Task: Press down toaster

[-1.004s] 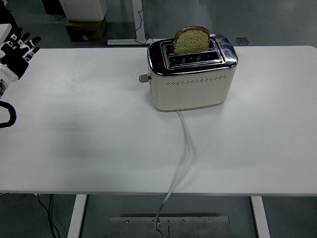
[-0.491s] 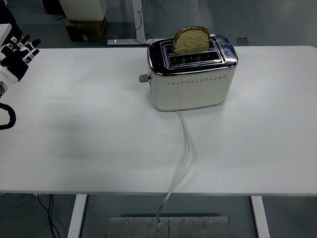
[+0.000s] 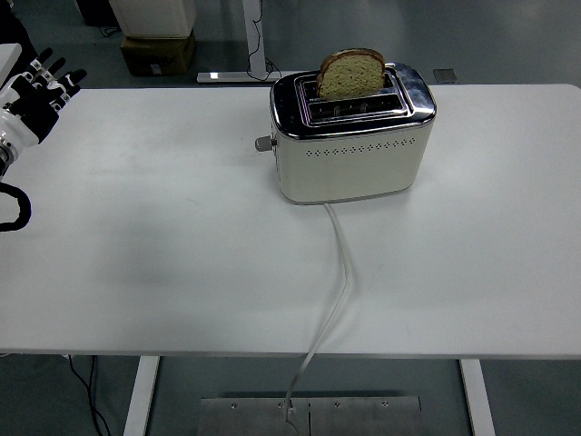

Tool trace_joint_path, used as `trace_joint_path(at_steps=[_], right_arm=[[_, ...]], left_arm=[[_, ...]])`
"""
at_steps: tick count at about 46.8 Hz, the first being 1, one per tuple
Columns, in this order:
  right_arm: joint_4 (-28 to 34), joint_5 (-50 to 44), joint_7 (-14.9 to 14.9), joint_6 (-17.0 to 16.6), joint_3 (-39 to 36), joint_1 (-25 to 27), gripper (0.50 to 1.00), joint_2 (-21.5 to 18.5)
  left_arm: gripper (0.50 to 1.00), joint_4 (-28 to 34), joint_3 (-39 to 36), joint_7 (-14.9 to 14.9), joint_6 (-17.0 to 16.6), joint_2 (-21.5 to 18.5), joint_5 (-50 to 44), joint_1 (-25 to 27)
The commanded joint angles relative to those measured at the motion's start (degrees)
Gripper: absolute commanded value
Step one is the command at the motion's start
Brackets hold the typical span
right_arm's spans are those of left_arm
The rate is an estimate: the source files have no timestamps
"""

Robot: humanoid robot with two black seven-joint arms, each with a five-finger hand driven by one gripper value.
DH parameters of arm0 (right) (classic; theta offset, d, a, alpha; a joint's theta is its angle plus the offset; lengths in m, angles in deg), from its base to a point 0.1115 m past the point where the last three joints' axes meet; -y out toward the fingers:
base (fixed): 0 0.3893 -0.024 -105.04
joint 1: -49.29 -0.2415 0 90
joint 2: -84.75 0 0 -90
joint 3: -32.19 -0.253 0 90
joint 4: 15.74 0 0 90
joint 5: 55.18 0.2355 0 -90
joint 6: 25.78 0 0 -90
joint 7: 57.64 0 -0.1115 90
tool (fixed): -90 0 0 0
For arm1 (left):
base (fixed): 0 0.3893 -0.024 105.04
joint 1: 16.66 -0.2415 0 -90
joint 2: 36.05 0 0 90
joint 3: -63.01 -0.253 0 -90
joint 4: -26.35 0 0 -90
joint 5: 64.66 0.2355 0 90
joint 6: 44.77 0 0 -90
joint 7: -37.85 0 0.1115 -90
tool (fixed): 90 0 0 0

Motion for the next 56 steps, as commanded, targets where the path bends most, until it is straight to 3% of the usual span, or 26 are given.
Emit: trace_joint_path(at_steps=[1, 8, 18, 27, 35, 41, 46, 49, 50, 56], right_arm=[[0.00, 0.00, 0.00, 0.00, 0.00, -0.03, 1.000, 0.00], [0.00, 0.00, 0.00, 0.00, 0.00, -0.03, 1.000, 0.00], [0.00, 0.00, 0.00, 0.00, 0.00, -0.03, 0.998, 0.00], [0.00, 0.00, 0.00, 0.00, 0.00, -0.03, 1.000, 0.00], [0.00, 0.00, 0.00, 0.00, 0.00, -0.03, 1.000, 0.00], [0.00, 0.00, 0.00, 0.00, 0.00, -0.03, 1.000, 0.00], [0.00, 0.00, 0.00, 0.00, 0.00, -0.03, 0.998, 0.00], [0.00, 0.00, 0.00, 0.00, 0.00, -0.03, 0.998, 0.00], [0.00, 0.00, 0.00, 0.00, 0.00, -0.03, 1.000, 0.00], [0.00, 0.00, 0.00, 0.00, 0.00, -0.03, 1.000, 0.00]], left_arm=[[1.000, 0.19, -0.04, -0.14, -0.01, -0.17, 1.06, 0.42], [1.000, 4.58, -0.12, -0.58, -0.09, -1.40, 3.16, 0.86], [1.000, 20.66, -0.92, -0.58, -1.76, -10.62, 9.05, 0.07], [1.000, 28.13, -1.44, -0.84, -1.24, -15.20, 13.62, -0.19], [1.000, 34.20, -3.38, -4.26, -0.71, -17.05, 23.19, 0.16], [1.000, 37.02, -4.17, -6.11, 1.66, -18.28, 31.98, 0.42], [1.000, 37.55, -4.26, -7.17, 5.70, -18.72, 36.30, 2.44], [1.000, 37.55, -4.26, -7.26, 7.47, -18.81, 37.45, 3.15], [1.000, 37.55, -4.34, -7.26, 9.55, -19.50, 39.36, 3.58], [1.000, 37.55, -4.34, -7.26, 12.38, -19.77, 45.61, 3.67]])
